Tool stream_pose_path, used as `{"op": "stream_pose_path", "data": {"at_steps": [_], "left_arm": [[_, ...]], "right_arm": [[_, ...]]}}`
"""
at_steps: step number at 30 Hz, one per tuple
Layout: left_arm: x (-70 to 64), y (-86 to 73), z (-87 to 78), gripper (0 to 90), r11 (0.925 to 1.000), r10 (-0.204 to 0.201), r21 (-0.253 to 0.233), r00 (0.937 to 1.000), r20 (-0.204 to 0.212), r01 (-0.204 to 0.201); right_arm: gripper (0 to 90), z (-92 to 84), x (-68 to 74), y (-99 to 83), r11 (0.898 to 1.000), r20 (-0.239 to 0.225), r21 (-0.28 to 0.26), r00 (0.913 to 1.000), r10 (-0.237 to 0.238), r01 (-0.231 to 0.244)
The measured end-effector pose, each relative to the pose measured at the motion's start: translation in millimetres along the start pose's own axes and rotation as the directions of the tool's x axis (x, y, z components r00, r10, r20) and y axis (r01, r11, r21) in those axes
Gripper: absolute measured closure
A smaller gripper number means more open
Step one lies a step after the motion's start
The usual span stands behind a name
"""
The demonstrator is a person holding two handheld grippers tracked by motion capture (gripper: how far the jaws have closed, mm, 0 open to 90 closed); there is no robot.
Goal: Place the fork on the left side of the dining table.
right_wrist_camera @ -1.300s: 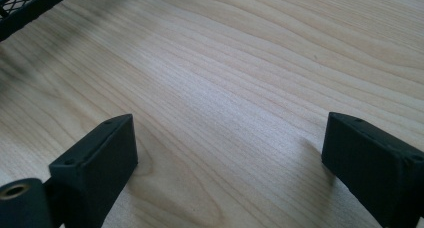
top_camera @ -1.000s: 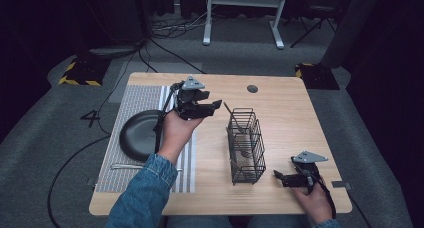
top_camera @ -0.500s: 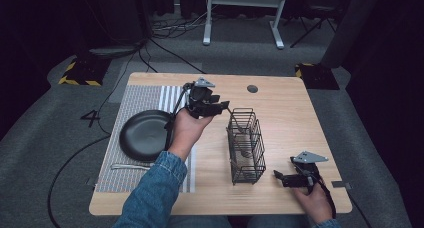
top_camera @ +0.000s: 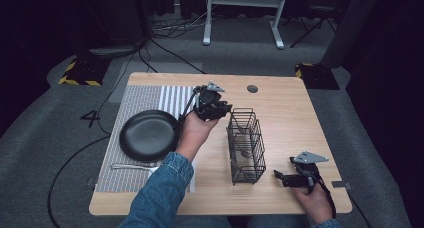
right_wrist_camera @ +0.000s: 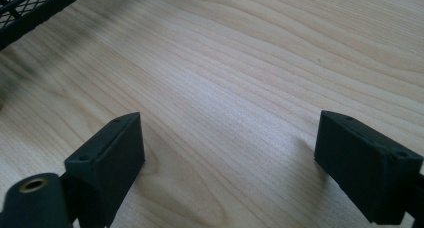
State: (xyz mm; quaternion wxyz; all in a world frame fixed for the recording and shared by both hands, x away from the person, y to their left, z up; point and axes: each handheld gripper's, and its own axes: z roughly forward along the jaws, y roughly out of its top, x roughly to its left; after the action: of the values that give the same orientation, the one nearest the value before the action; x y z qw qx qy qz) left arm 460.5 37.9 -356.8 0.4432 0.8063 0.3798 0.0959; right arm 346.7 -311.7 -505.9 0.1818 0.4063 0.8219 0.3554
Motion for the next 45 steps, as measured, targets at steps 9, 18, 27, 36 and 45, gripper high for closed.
{"op": "stream_pose_path", "data": {"at_steps": [9,18,27,36,45], "left_arm": [[5.5,-0.3,-0.8,78.0,0.9998,-0.022,-0.001,0.9982,0.057,0.022],[-4.4,3.2,-3.3,81.9,1.0000,0.000,-0.006,0.9961,0.088,0.000],[-16.7,7.6,-7.0,86.5,0.9990,0.041,-0.019,0.9967,0.070,-0.040],[-28.5,19.2,-27.0,86.6,0.9949,0.098,-0.029,0.9934,0.059,-0.096],[-32.0,31.5,-59.4,86.6,0.9906,0.131,-0.043,0.9910,0.028,-0.130]], "right_arm": [[13.1,-0.1,-0.3,-0.1,1.000,-0.001,-0.001,1.0000,0.002,-0.002],[13.1,-0.2,-0.3,0.0,1.000,-0.002,0.000,1.0000,0.002,-0.002],[13.1,-0.1,-0.2,-0.1,1.000,-0.001,-0.001,1.0000,0.002,-0.002],[13.1,-0.2,-0.3,0.0,1.000,-0.001,0.000,1.0000,0.002,-0.002],[13.2,-0.2,0.0,-0.1,1.000,-0.001,0.000,1.0000,0.004,-0.004]]}}
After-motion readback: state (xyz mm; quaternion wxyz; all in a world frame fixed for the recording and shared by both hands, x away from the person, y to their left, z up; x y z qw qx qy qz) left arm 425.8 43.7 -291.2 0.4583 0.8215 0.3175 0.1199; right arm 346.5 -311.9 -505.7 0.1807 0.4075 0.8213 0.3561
